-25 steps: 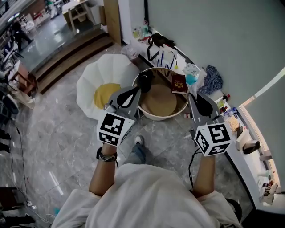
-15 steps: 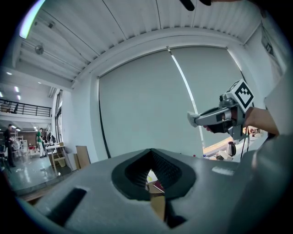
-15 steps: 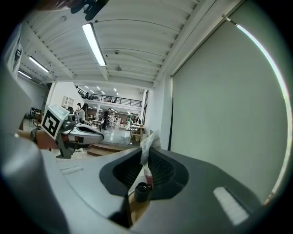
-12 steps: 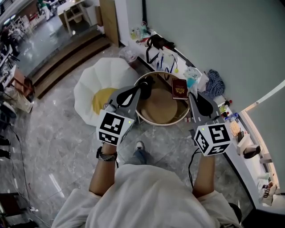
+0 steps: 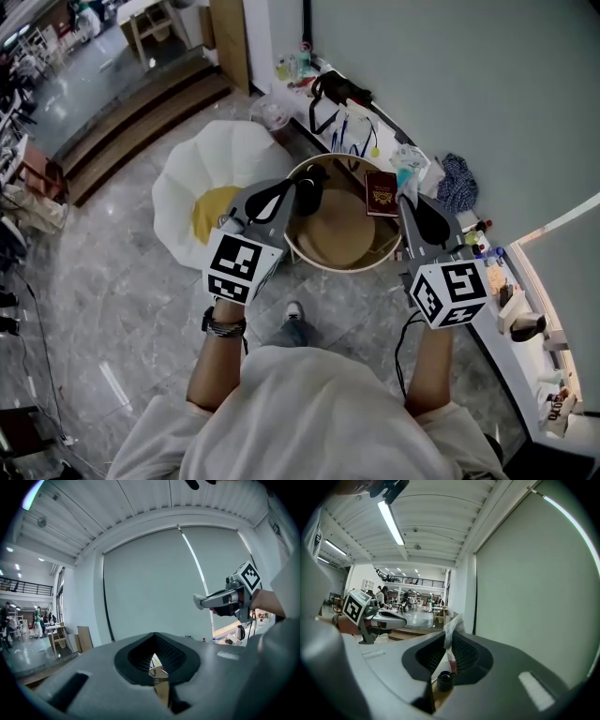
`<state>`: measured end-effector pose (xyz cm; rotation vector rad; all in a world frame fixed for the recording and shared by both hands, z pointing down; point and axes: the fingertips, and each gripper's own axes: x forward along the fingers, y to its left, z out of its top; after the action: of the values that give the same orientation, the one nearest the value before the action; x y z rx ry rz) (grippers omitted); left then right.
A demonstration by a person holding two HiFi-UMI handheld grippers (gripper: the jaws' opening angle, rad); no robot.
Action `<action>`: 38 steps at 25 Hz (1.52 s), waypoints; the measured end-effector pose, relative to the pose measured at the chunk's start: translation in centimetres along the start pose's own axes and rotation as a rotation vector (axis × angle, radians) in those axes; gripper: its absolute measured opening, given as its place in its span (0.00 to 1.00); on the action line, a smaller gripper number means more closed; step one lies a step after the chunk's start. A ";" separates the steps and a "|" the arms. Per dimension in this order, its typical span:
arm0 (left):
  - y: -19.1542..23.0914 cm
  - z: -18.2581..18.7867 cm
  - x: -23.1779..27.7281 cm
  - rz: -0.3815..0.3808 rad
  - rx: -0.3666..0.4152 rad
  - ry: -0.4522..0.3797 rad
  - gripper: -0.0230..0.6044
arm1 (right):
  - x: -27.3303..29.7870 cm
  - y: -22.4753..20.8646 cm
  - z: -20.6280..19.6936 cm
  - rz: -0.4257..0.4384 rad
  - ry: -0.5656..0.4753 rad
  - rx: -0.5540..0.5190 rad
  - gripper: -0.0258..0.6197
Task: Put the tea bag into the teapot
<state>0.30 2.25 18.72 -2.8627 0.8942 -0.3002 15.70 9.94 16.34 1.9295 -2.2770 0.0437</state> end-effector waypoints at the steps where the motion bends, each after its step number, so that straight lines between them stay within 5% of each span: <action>1: 0.3 -0.1 0.3 -0.001 0.000 0.000 0.04 | 0.4 -0.1 0.0 0.000 0.002 0.001 0.11; 38: 14.3 -4.8 8.4 -0.042 -0.041 0.055 0.05 | 18.0 -0.3 0.0 0.006 0.077 0.018 0.11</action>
<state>-1.90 -14.56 22.11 -2.9273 0.8598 -0.3717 13.21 -7.74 18.83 1.8957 -2.2403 0.1372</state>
